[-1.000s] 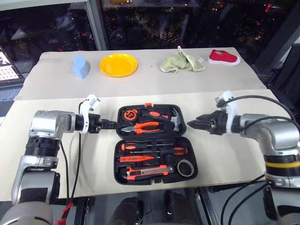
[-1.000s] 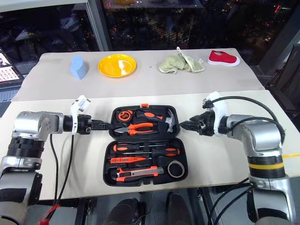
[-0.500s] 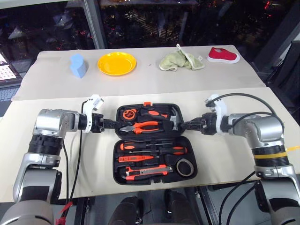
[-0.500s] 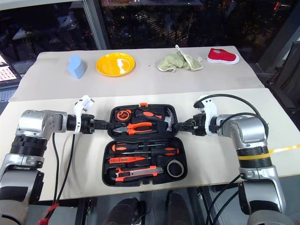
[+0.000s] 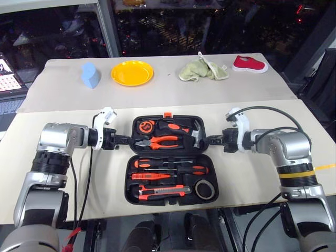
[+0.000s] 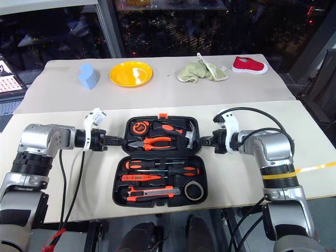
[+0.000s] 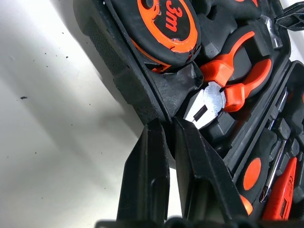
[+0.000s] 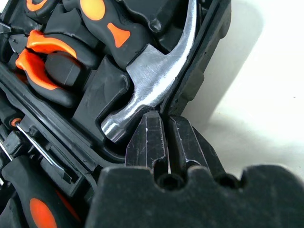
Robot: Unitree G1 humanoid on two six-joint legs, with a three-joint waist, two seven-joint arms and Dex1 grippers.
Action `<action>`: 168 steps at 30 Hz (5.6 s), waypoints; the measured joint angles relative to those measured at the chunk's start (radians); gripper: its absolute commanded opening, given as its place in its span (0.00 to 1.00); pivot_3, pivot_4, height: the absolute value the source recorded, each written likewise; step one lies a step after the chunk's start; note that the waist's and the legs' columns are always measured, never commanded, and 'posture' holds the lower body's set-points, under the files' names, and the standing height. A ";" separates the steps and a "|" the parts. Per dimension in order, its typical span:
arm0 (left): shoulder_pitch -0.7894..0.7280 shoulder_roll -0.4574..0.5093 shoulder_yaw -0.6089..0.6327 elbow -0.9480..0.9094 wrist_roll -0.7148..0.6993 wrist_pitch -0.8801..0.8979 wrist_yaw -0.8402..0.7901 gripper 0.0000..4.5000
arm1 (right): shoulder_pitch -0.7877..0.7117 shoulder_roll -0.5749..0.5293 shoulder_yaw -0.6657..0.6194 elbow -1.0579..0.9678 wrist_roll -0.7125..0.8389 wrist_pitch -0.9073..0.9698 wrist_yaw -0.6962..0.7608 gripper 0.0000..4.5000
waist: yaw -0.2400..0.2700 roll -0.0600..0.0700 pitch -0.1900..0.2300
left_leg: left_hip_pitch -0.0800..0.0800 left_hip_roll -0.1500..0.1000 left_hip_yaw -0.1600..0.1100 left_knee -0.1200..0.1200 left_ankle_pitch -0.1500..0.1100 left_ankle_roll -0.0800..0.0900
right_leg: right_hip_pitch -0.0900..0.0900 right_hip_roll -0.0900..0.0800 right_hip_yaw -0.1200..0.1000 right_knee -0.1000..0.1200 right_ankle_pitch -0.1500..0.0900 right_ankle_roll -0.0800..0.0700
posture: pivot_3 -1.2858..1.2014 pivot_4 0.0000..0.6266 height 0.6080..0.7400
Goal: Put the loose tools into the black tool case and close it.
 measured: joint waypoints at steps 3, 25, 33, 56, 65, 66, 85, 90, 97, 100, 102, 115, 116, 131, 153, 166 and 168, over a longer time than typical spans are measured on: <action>0.022 -0.034 0.033 -0.035 -0.003 -0.021 0.026 0.00 | 0.012 0.001 -0.040 -0.004 0.006 -0.007 -0.008 0.00 | 0.005 0.000 0.000 | -0.002 0.000 0.000 0.000 0.000 0.000 | -0.001 0.000 0.000 0.000 0.000 0.001 | 0.52 0.24 1.00; 0.106 -0.420 0.067 -0.010 0.234 -0.928 0.393 0.00 | 0.298 0.007 -0.130 -0.077 -0.329 -0.880 -0.207 0.00 | 0.014 0.000 0.000 | -0.014 -0.003 0.001 -0.002 0.001 -0.002 | -0.013 0.002 -0.001 -0.002 0.002 0.003 | 0.52 0.24 1.00; 0.165 -0.410 0.056 -0.021 0.235 -1.010 0.396 0.00 | 0.476 0.008 -0.126 -0.153 -0.416 -1.141 -0.260 0.00 | 0.009 0.000 0.000 | -0.001 -0.002 0.004 -0.002 0.000 0.000 | -0.002 0.002 0.003 -0.002 0.002 0.003 | 0.52 0.24 1.00; 0.390 -0.226 0.168 -0.233 0.131 -0.798 0.381 1.00 | 0.920 -0.194 -0.449 -0.600 0.054 -0.936 -0.137 0.99 | 0.018 -0.002 -0.003 | 0.012 0.004 0.005 0.000 -0.006 0.009 | 0.012 0.001 0.003 -0.003 0.000 0.003 | 0.52 0.24 1.00; 0.067 -0.241 0.109 -0.023 0.076 -0.505 0.296 1.00 | 0.583 -0.207 -0.444 -0.448 0.404 -0.326 -0.366 0.99 | 0.020 -0.003 -0.002 | 0.007 0.003 0.005 0.002 -0.006 0.011 | 0.008 0.003 0.001 -0.003 0.001 0.003 | 0.52 0.24 1.00; 0.022 -0.244 0.101 0.013 0.072 -0.463 0.284 1.00 | 0.545 -0.207 -0.426 -0.432 0.424 -0.279 -0.379 0.99 | 0.019 -0.003 -0.002 | 0.007 0.003 0.005 0.002 -0.006 0.011 | 0.008 0.003 0.001 -0.002 0.001 0.002 | 0.52 0.24 1.00; -0.368 -0.364 -0.014 0.586 0.159 -0.336 0.155 1.00 | 0.199 -0.141 -0.214 -0.076 0.328 -0.012 -0.410 0.99 | 0.017 -0.003 -0.002 | -0.012 0.002 0.005 0.002 -0.004 0.008 | -0.006 -0.002 0.000 -0.004 0.002 0.006 | 0.52 0.24 1.00; -0.391 -0.388 0.007 0.641 0.161 -0.346 0.159 0.89 | 0.178 -0.134 -0.214 -0.034 0.296 -0.012 -0.392 0.77 | 0.017 -0.003 -0.002 | -0.012 0.002 0.005 0.002 -0.003 0.006 | -0.006 -0.002 0.001 -0.003 0.003 0.005 | 0.52 0.24 1.00; -0.444 -0.409 0.057 0.725 0.170 -0.355 0.205 0.48 | 0.148 -0.117 -0.215 -0.001 0.258 -0.013 -0.366 0.22 | 0.017 -0.003 -0.002 | -0.013 0.002 0.005 0.002 -0.003 0.006 | -0.006 -0.002 0.001 -0.003 0.003 0.005 | 0.52 0.24 1.00; -0.465 -0.413 0.079 0.749 0.170 -0.355 0.213 0.48 | 0.137 -0.113 -0.214 0.001 0.235 -0.014 -0.354 0.15 | 0.017 -0.003 -0.002 | -0.013 0.001 0.004 0.003 -0.003 0.006 | -0.007 -0.002 0.000 -0.003 0.003 0.006 | 0.52 0.24 1.00; -0.468 -0.413 0.091 0.762 0.170 -0.355 0.215 0.48 | 0.135 -0.112 -0.214 0.001 0.225 -0.014 -0.345 0.15 | 0.016 -0.003 -0.002 | -0.013 0.001 0.004 0.003 -0.003 0.006 | -0.007 -0.002 0.000 -0.003 0.003 0.006 | 0.52 0.24 1.00; -0.491 -0.430 0.106 0.806 0.234 -0.418 0.247 0.03 | 0.119 -0.088 -0.218 0.012 0.168 -0.018 -0.306 0.00 | 0.015 -0.002 -0.003 | -0.013 0.001 0.005 0.004 -0.003 0.006 | -0.007 -0.002 0.001 -0.002 0.004 0.006 | 0.52 0.24 1.00; -0.492 -0.430 0.112 0.810 0.234 -0.416 0.246 0.01 | 0.119 -0.088 -0.218 0.011 0.166 -0.019 -0.301 0.00 | 0.015 -0.002 -0.003 | -0.013 0.001 0.005 0.004 -0.003 0.006 | -0.007 -0.002 0.001 -0.002 0.004 0.006 | 0.52 0.24 1.00; -0.436 -0.415 0.115 0.729 0.234 -0.419 0.160 0.01 | 0.160 -0.052 -0.247 -0.023 0.127 -0.111 -0.283 0.00 | 0.013 -0.002 -0.003 | -0.015 0.001 0.005 0.004 -0.003 0.006 | -0.009 -0.002 0.001 -0.002 0.004 0.006 | 0.52 0.24 1.00; 0.077 -0.533 0.108 0.082 0.250 -0.943 0.360 0.01 | 0.506 -0.035 -0.158 -0.193 -0.356 -0.986 -0.312 0.00 | 0.017 -0.001 -0.003 | -0.022 -0.003 0.005 0.007 -0.001 0.004 | -0.018 0.001 0.002 -0.002 0.006 0.008 | 0.52 0.24 1.00; 0.185 -0.523 0.087 0.013 0.255 -1.044 0.420 0.01 | 0.679 -0.016 -0.133 -0.201 -0.629 -1.386 -0.465 0.00 | 0.010 -0.001 -0.003 | 0.005 -0.003 0.009 0.000 -0.001 0.005 | 0.004 0.001 0.007 -0.003 0.005 0.008 | 0.52 0.24 1.00; 0.194 -0.520 0.086 0.007 0.253 -1.048 0.420 0.01 | 0.704 -0.017 -0.132 -0.198 -0.670 -1.439 -0.491 0.00 | 0.009 -0.001 -0.003 | 0.006 -0.003 0.010 0.000 -0.001 0.005 | 0.004 0.002 0.008 -0.003 0.004 0.008 | 0.52 0.24 1.00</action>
